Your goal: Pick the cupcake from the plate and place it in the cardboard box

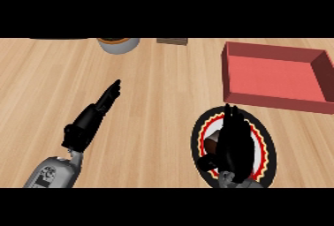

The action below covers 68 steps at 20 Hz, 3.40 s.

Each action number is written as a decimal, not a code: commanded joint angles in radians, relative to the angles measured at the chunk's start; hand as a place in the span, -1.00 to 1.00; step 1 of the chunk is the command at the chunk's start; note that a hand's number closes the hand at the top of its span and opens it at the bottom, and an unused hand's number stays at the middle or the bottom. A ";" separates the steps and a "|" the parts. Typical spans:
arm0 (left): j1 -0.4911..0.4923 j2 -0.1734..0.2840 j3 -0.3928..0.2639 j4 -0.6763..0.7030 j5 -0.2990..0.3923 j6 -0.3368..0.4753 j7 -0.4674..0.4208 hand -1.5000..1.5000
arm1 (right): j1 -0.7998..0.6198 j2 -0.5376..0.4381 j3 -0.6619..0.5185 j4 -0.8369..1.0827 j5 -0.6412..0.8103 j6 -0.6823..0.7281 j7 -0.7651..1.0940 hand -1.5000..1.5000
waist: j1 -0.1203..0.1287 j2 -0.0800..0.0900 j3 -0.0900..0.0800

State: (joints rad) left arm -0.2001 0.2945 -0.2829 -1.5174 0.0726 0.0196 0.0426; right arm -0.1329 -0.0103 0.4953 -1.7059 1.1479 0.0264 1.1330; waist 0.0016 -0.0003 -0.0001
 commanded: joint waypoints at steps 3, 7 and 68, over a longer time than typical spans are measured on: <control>-0.038 -0.050 -0.001 -0.027 -0.050 0.014 0.058 0.00 | -0.006 0.010 -0.010 0.021 0.006 -0.003 0.105 -1.00 | -0.002 -0.001 0.000; -0.064 -0.054 0.047 0.044 -0.022 -0.035 0.035 0.00 | -0.062 0.010 -0.050 0.069 -0.056 0.036 0.101 -1.00 | -0.001 0.001 0.000; 0.050 -0.150 0.129 -0.019 -0.170 -0.117 0.011 0.00 | 0.177 -0.632 -0.371 -0.557 -0.457 0.135 -0.847 1.00 | -0.019 -0.005 0.000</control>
State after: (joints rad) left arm -0.1898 0.1447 -0.1460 -1.5279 -0.0842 -0.0969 0.0759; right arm 0.0065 -0.6090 0.2203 -2.0931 0.8078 0.0959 0.2839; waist -0.0178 -0.0052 -0.0005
